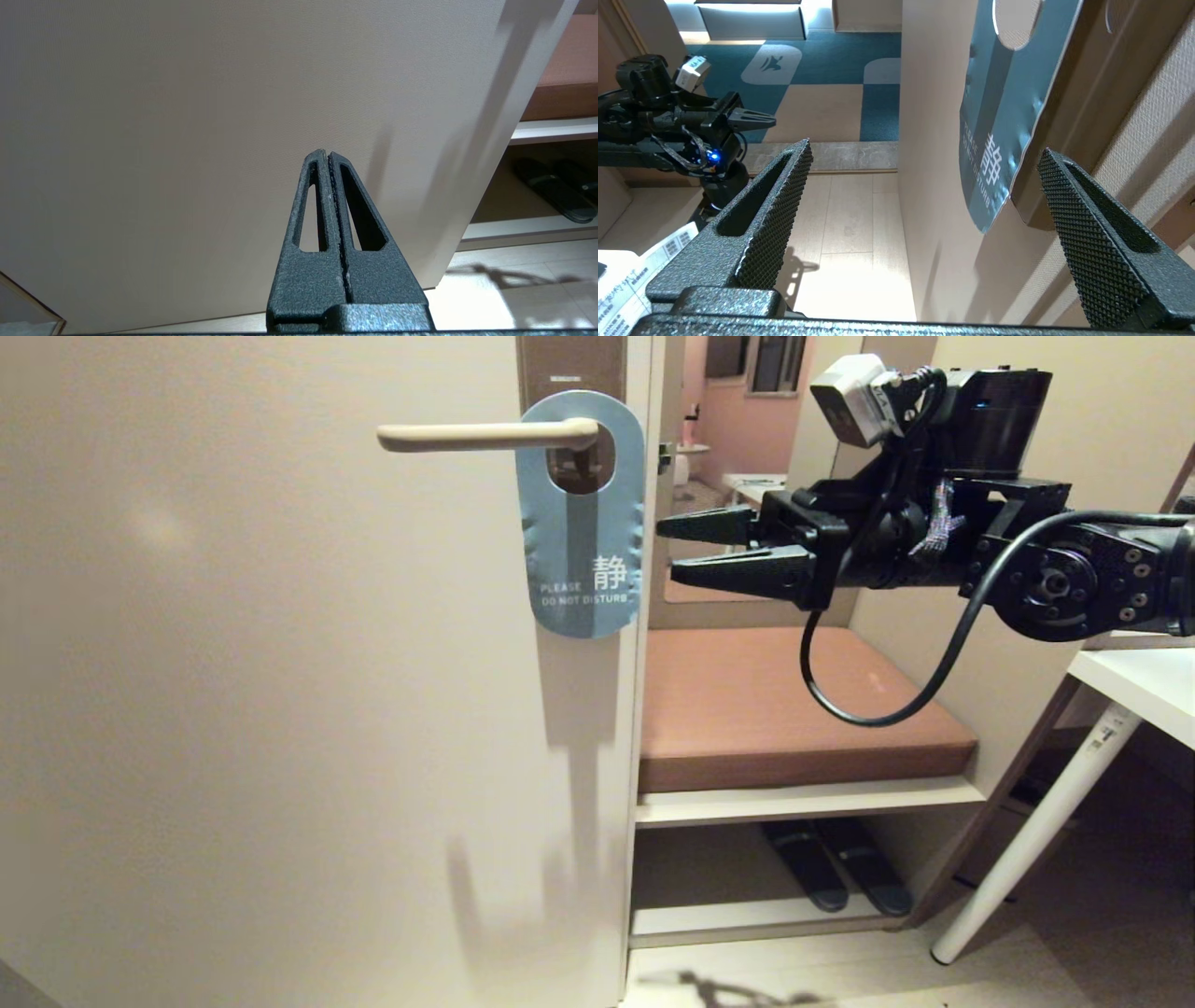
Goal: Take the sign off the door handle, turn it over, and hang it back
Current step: Take down the sign
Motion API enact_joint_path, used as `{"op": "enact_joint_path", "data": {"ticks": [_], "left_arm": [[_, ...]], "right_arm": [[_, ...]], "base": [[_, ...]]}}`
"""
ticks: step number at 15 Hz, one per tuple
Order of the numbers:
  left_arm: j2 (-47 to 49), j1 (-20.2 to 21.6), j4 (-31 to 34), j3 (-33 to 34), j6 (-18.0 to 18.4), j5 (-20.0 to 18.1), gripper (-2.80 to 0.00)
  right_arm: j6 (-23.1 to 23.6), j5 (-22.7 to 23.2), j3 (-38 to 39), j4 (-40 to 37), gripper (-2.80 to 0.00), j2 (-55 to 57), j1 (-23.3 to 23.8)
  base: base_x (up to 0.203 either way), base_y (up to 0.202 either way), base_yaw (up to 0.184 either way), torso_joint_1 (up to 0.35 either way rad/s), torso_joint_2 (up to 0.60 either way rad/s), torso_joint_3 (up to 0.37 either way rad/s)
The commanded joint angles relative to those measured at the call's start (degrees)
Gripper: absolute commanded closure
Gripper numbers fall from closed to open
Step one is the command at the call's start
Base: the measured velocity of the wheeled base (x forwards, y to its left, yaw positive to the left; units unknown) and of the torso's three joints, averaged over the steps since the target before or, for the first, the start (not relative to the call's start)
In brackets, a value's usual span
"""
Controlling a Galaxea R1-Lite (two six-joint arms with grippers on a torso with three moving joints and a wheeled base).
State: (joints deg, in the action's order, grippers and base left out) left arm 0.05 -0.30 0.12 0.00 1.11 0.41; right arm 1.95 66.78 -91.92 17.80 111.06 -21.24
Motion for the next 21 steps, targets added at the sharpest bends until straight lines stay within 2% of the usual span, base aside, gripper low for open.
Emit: {"op": "enact_joint_path", "data": {"ticks": [1, 6, 12, 21], "left_arm": [[0.04, -0.05, 0.05, 0.00, -0.05, 0.02, 0.00], [0.00, -0.01, -0.01, 0.00, -0.06, 0.02, 0.00], [0.02, -0.01, -0.01, 0.00, 0.03, 0.02, 0.00], [0.04, 0.04, -0.04, 0.00, -0.01, 0.02, 0.00]], "right_arm": [[0.08, 0.37, -0.38, 0.21, -2.80, 0.75, 0.06], [0.07, 0.37, -3.96, 0.22, -2.80, 3.86, -0.11], [-0.02, 0.37, -4.24, 0.13, -2.80, 4.51, -0.33], [-0.21, 0.37, -6.28, 0.10, -2.80, 4.53, -3.48]], "base": [[0.000, 0.000, 0.000, 0.000, 0.00, 0.000], [0.000, 0.000, 0.000, 0.000, 0.00, 0.000], [0.000, 0.000, 0.000, 0.000, 0.00, 0.000], [0.000, 0.000, 0.000, 0.000, 0.00, 0.000]]}}
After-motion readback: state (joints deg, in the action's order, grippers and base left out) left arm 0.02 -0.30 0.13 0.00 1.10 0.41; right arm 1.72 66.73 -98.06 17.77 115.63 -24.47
